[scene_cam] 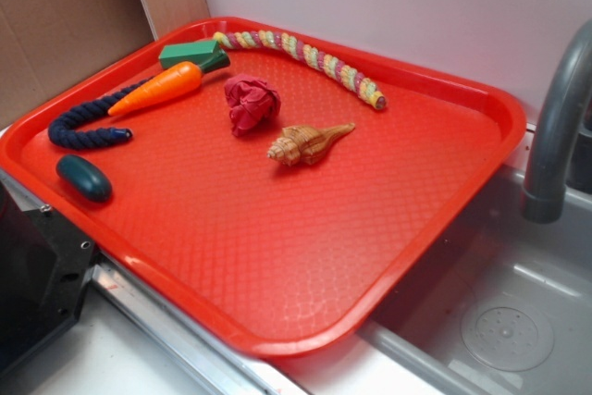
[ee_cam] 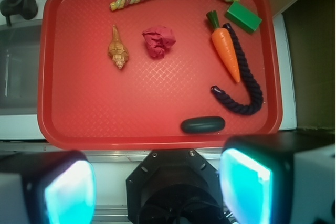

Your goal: Grab the red paper.

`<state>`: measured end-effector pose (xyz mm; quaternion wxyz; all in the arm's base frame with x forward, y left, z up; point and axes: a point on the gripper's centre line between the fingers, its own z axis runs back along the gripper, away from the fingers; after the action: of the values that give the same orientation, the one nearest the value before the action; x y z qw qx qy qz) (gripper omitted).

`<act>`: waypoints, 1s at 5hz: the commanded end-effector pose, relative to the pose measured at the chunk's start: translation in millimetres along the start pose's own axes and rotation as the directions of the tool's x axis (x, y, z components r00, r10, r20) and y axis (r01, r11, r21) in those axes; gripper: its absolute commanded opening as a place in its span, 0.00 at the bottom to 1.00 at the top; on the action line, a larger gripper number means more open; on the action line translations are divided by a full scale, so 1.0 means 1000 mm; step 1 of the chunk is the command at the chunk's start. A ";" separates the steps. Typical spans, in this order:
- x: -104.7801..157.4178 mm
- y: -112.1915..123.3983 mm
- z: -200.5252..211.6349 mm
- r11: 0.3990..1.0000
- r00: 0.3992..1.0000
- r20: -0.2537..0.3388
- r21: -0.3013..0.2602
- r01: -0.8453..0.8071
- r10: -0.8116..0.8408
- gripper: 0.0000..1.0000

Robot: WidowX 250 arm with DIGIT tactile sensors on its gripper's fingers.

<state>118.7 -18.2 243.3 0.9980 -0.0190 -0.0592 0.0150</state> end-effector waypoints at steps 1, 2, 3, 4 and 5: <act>0.000 0.000 0.000 1.000 1.000 0.000 0.000 0.000 0.000 1.00; 0.045 0.008 -0.050 0.992 0.992 0.015 0.023 0.121 -0.122 1.00; 0.081 0.006 -0.092 0.967 0.966 0.034 0.031 0.255 -0.256 1.00; 0.100 0.009 -0.137 0.939 0.939 0.014 0.018 0.343 -0.344 1.00; 0.113 0.010 -0.185 0.910 0.910 -0.027 0.022 0.414 -0.413 1.00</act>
<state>248.5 -6.1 62.4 0.9819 0.0050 -0.0303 -0.1867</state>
